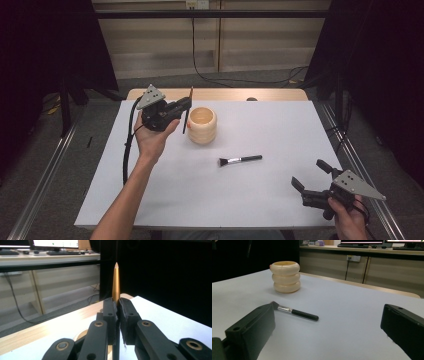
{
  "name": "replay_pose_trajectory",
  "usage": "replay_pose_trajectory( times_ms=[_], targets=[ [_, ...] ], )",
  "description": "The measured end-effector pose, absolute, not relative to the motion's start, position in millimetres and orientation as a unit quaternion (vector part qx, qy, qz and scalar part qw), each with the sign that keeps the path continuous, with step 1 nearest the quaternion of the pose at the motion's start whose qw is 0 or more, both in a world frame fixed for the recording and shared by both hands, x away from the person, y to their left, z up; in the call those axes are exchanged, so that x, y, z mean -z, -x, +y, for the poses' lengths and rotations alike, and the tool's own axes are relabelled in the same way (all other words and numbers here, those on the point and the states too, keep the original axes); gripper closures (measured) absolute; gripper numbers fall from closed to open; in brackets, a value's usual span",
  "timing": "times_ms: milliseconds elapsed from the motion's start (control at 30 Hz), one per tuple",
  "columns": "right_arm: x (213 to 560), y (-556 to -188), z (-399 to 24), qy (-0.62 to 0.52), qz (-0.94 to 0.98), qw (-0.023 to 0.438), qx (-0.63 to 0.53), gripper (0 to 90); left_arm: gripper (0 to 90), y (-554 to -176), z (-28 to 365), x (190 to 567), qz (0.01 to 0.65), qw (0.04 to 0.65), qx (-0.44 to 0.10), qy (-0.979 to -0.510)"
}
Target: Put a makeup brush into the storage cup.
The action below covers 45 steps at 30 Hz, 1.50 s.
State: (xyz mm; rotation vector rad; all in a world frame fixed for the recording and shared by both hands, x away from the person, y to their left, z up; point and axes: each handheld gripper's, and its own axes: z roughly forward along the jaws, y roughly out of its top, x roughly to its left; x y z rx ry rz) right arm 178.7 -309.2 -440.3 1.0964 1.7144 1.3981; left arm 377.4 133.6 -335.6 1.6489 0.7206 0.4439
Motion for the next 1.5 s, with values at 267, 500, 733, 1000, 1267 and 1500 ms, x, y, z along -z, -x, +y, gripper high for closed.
replay_pose_trajectory(
  times_ms=[267,500,733,1000,1267,1500],
  targets=[
    [441,-178,-309,-0.420,0.656,0.329,-0.534,0.0,84.1,-391,116,337,0.309,0.594,-0.195,-0.717],
    [441,-178,-309,-0.419,0.658,0.326,-0.534,0.0,84.1,-404,116,337,0.320,0.597,-0.200,-0.708],
    [441,-178,-309,-0.417,0.660,0.324,-0.534,0.0,84.1,-410,121,336,0.324,0.594,-0.207,-0.707],
    [441,-179,-308,-0.418,0.659,0.322,-0.536,0.0,84.1,-425,117,337,0.329,0.598,-0.209,-0.700],
    [441,-178,-309,-0.417,0.660,0.322,-0.535,0.0,84.1,-439,104,346,0.336,0.593,-0.203,-0.703],
    [441,-178,-309,-0.419,0.658,0.321,-0.536,0.0,84.1,-444,97,353,0.340,0.595,-0.194,-0.702]
  ],
)
